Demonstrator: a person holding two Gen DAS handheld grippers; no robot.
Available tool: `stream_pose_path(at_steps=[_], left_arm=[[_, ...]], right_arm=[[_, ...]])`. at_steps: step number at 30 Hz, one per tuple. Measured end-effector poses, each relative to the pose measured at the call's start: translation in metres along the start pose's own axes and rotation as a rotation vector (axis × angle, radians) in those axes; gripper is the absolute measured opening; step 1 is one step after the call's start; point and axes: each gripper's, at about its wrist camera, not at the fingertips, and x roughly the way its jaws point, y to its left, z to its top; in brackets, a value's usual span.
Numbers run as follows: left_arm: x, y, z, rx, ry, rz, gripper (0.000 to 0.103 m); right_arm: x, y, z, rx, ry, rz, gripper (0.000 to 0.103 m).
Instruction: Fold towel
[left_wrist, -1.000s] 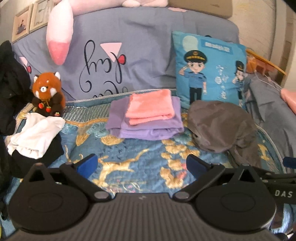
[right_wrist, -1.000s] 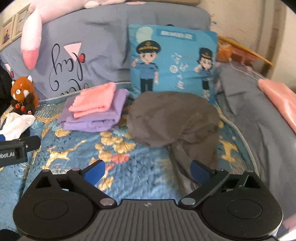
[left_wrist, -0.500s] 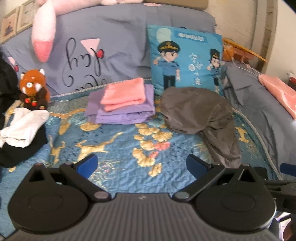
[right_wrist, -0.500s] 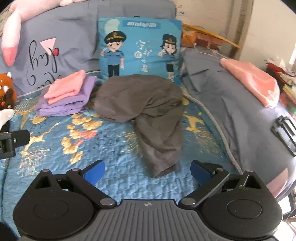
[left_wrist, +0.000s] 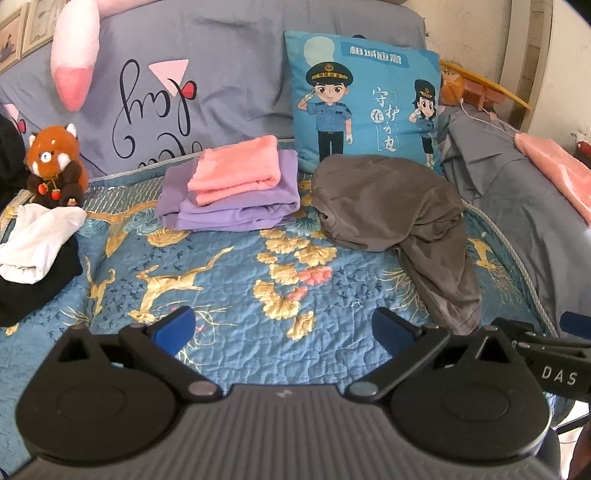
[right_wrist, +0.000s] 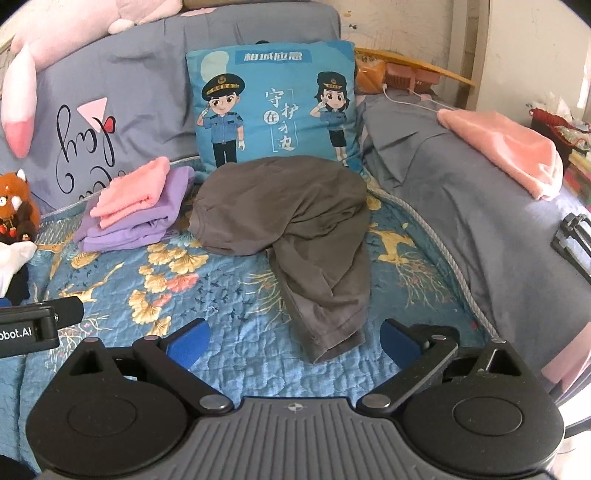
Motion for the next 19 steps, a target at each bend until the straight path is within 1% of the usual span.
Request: stream_pose_path(at_steps=[3, 7, 13, 19], left_arm=[[0.0025, -0.0001, -0.0007, -0.002, 0.012, -0.008, 0.103], [0.0053, -0.0006, -0.0016, -0.001, 0.027, 0.004, 0.103], [0.0020, 0.0050, -0.0011, -0.039, 0.016, -0.013, 0.103], [-0.0011, 0.0065, -0.0002, -0.041, 0.008, -0.017, 0.103]], right_arm=[[-0.0001, 0.0008, -0.0008, 0.000, -0.006, 0.000, 0.100], [-0.0010, 0.0002, -0.0012, 0.008, -0.011, 0.008, 0.099], [-0.0026, -0.0050, -0.0023, 0.040, -0.018, 0.012, 0.094], [-0.0048, -0.0024, -0.0035, 0.021, -0.033, 0.012, 0.094]])
